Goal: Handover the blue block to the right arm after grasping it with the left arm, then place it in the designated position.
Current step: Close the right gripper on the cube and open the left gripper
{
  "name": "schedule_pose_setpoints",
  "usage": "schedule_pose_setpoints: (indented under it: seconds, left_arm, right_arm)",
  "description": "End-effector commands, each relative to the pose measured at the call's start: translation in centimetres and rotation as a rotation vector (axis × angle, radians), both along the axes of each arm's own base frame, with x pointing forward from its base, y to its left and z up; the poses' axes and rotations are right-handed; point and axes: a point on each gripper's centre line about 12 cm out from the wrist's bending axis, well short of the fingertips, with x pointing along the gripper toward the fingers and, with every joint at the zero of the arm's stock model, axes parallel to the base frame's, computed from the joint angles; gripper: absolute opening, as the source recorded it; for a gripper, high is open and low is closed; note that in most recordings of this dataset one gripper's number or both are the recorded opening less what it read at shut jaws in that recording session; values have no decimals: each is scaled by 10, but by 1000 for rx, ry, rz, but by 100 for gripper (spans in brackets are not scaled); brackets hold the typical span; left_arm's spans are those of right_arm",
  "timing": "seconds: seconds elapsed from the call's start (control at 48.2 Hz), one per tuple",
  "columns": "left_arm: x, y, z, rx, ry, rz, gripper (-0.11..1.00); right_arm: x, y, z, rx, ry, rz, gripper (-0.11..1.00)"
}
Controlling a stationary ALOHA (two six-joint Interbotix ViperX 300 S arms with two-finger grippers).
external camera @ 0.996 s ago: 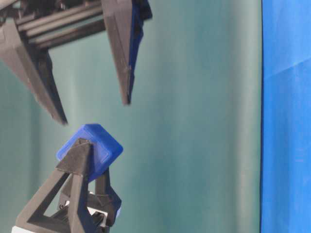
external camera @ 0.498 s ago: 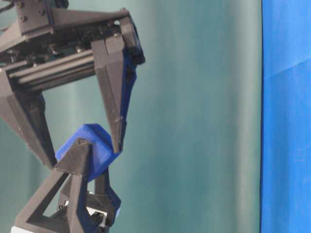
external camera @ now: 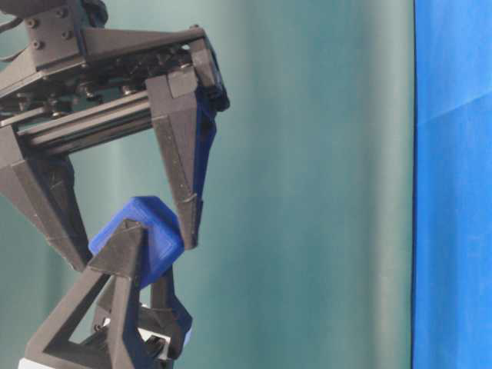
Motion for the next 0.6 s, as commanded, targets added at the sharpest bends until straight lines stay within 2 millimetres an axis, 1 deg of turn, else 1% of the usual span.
schedule_pose_setpoints:
  seconds: [0.0, 0.062, 0.104, 0.124, 0.145, 0.581]
  left_arm:
    - [2, -1, 15, -3, -41, -3, 49]
    - [2, -2, 15, -4, -41, -5, 49]
    - [2, -2, 15, -4, -43, -6, 49]
    - [2, -2, 15, -4, -41, -6, 49]
    - [1, -3, 15, -4, -40, -8, 49]
    - [2, -4, 14, 10, -38, -12, 49]
  right_arm:
    - [1, -4, 13, -7, -13, -33, 81]
    - [1, -8, 12, -7, 7, -60, 64]
    - [1, -10, 11, -10, 16, -74, 50]
    - [1, -10, 11, -11, 21, -79, 46]
    - [1, -12, 11, -13, 23, -86, 43]
    - [0, -12, 10, -7, 28, -91, 44]
